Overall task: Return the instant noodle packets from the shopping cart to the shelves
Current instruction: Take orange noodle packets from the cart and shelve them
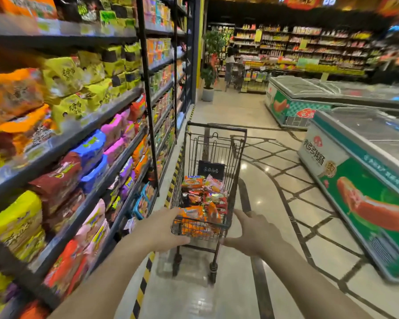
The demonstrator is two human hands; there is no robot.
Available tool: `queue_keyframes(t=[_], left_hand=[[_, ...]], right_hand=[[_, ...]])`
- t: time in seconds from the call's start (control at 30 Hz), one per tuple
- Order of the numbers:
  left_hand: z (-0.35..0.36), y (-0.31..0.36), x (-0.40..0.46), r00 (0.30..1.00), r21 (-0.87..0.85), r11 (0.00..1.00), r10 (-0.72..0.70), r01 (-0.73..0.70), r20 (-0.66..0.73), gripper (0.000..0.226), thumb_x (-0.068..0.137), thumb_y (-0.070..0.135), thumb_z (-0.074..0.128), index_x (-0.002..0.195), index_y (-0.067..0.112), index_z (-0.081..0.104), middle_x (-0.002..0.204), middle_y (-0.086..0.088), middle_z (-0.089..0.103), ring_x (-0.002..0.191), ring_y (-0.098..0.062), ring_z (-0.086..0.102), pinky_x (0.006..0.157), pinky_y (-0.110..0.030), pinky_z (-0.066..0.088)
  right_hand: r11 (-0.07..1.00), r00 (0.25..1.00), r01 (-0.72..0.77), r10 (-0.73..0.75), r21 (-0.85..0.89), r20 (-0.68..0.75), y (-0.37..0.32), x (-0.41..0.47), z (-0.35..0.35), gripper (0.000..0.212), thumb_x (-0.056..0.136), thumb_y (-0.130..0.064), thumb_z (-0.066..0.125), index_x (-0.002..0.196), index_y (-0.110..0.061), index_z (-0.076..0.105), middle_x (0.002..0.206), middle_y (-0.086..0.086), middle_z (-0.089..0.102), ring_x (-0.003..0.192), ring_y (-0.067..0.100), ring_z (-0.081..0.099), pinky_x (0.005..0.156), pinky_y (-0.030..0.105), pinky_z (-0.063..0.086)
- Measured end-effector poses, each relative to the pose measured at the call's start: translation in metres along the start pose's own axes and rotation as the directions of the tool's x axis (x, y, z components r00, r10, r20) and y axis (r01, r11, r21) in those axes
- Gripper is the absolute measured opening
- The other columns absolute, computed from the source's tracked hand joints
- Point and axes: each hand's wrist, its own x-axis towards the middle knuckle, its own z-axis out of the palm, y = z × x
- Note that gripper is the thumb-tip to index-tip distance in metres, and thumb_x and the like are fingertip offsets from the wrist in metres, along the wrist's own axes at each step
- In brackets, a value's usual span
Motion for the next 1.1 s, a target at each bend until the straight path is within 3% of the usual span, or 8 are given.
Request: queue_keyframes(t=[0.23,0.43,0.57,0.7,0.97,1.1], left_hand=[[-0.047,-0.032,0.166,0.999,0.066,0.998,0.000,-0.003,0.050,0.095,0.083,0.074,0.061,0.160,0.035,0.020,0.160,0.001,0.034,0.145,-0.025,0.038,0.108,-0.047,0.046],[-0.039,-0.052,0.290,0.988,0.044,0.998,-0.045,0.038,0.149,0.094,0.087,0.070,0.062,0.161,0.030,0.021,0.163,-0.005,0.032,0.147,-0.028,0.037,0.110,-0.047,0.045],[-0.018,-0.060,0.371,0.973,0.023,0.993,-0.120,0.118,0.198,0.094,0.087,0.071,0.061,0.161,0.031,0.020,0.166,-0.007,0.026,0.147,-0.031,0.037,0.110,-0.048,0.044],[0.009,-0.071,0.447,0.962,-0.034,0.982,-0.173,0.184,0.211,0.093,0.089,0.070,0.060,0.161,0.024,0.024,0.160,-0.009,0.036,0.145,-0.031,0.040,0.113,-0.044,0.041],[0.089,-0.099,0.563,0.886,-0.163,0.890,-0.375,0.426,0.272,0.079,0.096,0.059,0.057,0.160,0.022,0.029,0.164,-0.006,0.034,0.148,-0.028,0.037,0.117,-0.044,0.039],[0.152,-0.133,0.607,0.843,-0.180,0.851,-0.415,0.493,0.342,0.076,0.083,0.076,0.044,0.137,0.024,0.052,0.139,-0.010,0.060,0.123,-0.031,0.059,0.102,-0.049,0.051]], right_hand=[[0.995,0.992,-0.098,0.095,0.037,0.080,-0.008,0.163,-0.017,0.103,0.074,-0.083,0.062,0.158,-0.038,0.023,0.155,0.002,0.044,0.139,0.027,0.046,0.107,0.044,0.046],[0.989,0.974,-0.144,0.135,0.041,0.180,0.005,0.285,0.013,0.098,0.078,-0.078,0.063,0.157,-0.034,0.025,0.150,0.008,0.047,0.136,0.030,0.048,0.103,0.046,0.050],[0.989,0.963,-0.142,0.130,0.035,0.237,0.020,0.367,0.039,0.098,0.078,-0.077,0.064,0.156,-0.030,0.028,0.150,0.008,0.048,0.137,0.032,0.047,0.104,0.046,0.048],[0.990,0.953,-0.133,0.114,0.052,0.280,0.036,0.449,0.068,0.093,0.080,-0.074,0.064,0.154,-0.031,0.029,0.149,0.007,0.049,0.137,0.031,0.047,0.105,0.046,0.046],[0.981,0.906,-0.191,0.159,0.044,0.391,0.065,0.570,0.129,0.086,0.087,-0.068,0.063,0.155,-0.028,0.027,0.148,0.010,0.047,0.138,0.032,0.045,0.103,0.046,0.047],[0.970,0.867,-0.241,0.200,0.034,0.456,0.071,0.604,0.172,0.089,0.090,-0.065,0.062,0.157,-0.022,0.021,0.155,0.013,0.042,0.140,0.036,0.043,0.107,0.049,0.047]])
